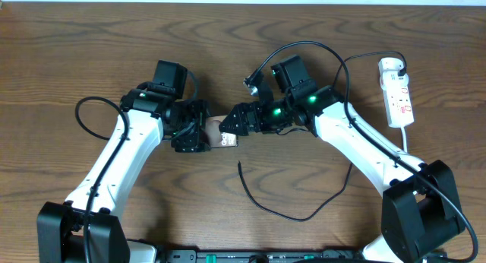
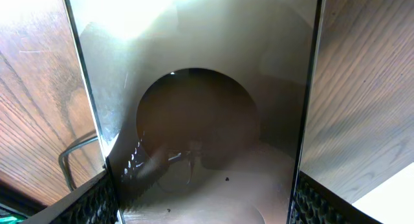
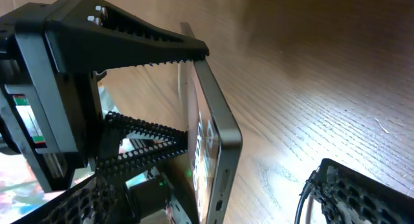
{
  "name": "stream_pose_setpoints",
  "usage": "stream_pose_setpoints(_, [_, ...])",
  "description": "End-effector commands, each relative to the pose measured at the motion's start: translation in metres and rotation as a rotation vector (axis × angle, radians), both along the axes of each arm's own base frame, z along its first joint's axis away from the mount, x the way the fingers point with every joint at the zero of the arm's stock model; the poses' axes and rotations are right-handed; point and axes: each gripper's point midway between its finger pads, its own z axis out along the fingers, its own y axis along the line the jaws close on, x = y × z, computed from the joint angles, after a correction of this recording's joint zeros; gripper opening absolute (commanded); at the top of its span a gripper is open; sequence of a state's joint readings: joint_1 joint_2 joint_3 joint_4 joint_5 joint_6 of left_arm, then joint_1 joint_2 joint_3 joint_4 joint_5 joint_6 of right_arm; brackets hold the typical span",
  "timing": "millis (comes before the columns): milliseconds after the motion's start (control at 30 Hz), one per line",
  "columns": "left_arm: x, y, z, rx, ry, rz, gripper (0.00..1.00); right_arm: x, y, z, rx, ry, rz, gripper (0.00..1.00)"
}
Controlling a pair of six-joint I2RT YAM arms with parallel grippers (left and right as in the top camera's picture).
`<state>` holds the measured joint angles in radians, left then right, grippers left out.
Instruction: Plug charger to phone and switch on socket
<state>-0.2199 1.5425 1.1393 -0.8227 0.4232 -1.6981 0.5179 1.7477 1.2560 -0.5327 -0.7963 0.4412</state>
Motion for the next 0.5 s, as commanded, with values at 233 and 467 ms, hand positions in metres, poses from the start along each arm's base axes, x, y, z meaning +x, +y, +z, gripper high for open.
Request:
stream_pose_setpoints(233, [-0.002,-0.015,0.016,-0.104,0.011,0.02,0.07,0.003,0.013,-0.001,-0.038,-0.012,-0.043,0.93])
stream_pose_setpoints(467, [-0.005,-0.022,0.02,-0.152,0.03,0.019,0.07,0.001,0.025,0.004,-0.016,-0.025,-0.043,0.81])
